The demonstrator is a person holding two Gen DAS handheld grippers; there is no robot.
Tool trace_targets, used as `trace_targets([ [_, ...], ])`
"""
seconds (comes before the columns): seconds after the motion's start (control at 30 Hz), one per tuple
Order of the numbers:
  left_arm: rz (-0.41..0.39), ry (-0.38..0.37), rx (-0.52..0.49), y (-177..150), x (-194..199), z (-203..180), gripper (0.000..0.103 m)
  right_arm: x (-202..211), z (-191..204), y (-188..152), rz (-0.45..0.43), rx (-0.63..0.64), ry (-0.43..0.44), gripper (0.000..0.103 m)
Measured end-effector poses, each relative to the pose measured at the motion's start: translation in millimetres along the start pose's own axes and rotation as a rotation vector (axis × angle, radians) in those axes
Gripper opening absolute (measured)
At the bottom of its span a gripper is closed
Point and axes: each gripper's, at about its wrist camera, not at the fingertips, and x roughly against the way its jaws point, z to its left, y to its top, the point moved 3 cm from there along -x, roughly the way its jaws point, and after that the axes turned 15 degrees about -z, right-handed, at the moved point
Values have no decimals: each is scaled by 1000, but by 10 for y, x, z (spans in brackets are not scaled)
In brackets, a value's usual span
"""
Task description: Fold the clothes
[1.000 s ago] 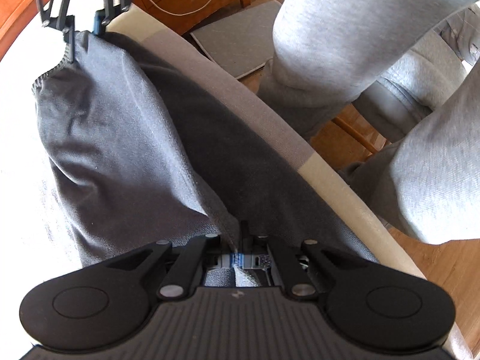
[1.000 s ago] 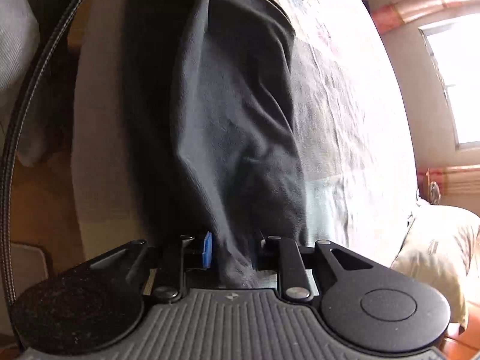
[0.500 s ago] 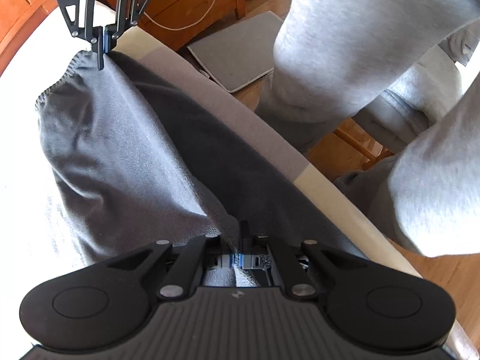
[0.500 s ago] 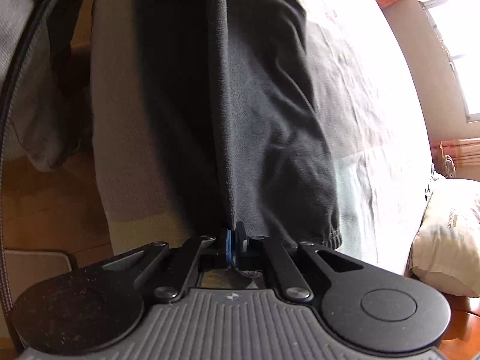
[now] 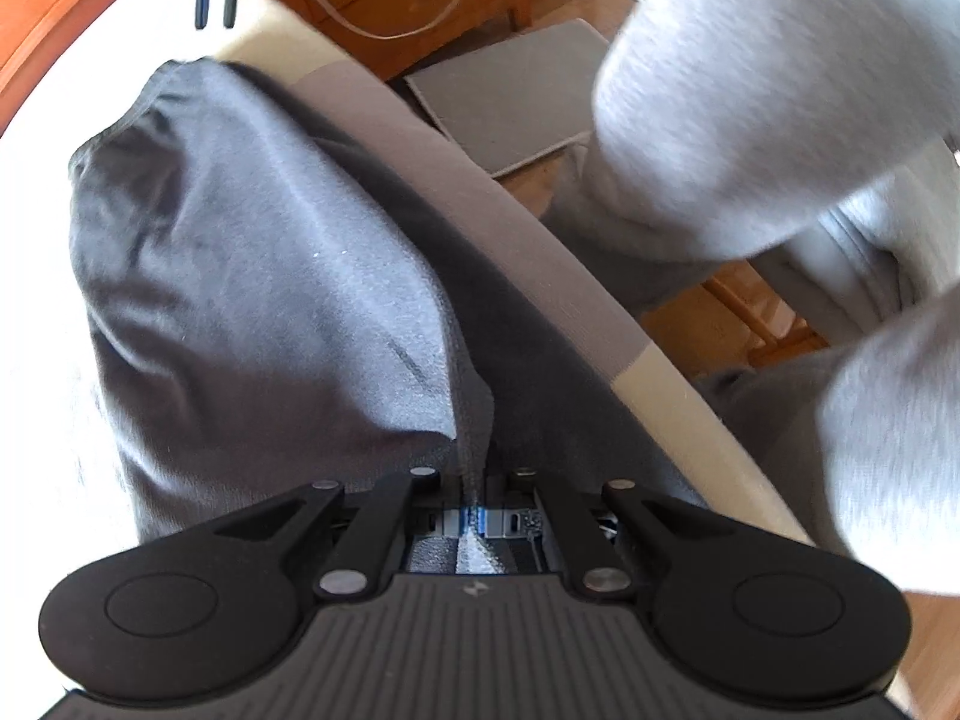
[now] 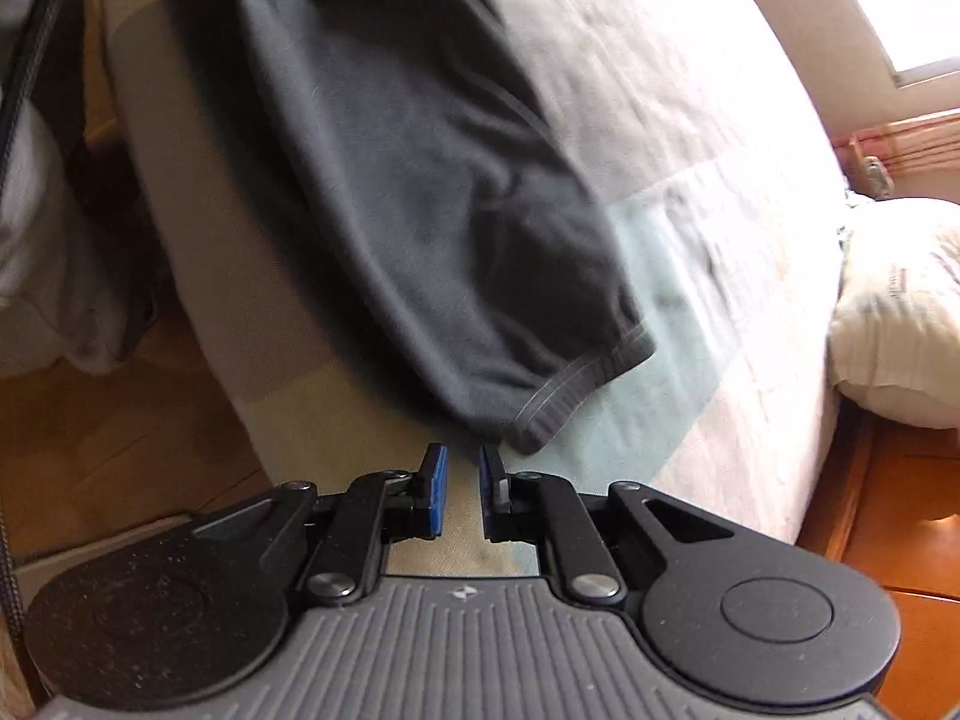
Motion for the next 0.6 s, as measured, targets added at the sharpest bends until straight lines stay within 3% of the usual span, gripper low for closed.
trace_targets([
  [0.1,-9,19,59,-16,17,33,0,32,132,330,-100,47,29,13],
  [0.27,-24,52,84,-53,17,49,0,-111,444,772,-227,144,71,32],
  [0.47,-46,91,137,-85,29,62,0,-176,572,999,-262,147,113,32],
  [0.6,-72,113,182,-97,100,99,0,-78,589,1053,-278,143,131,42],
])
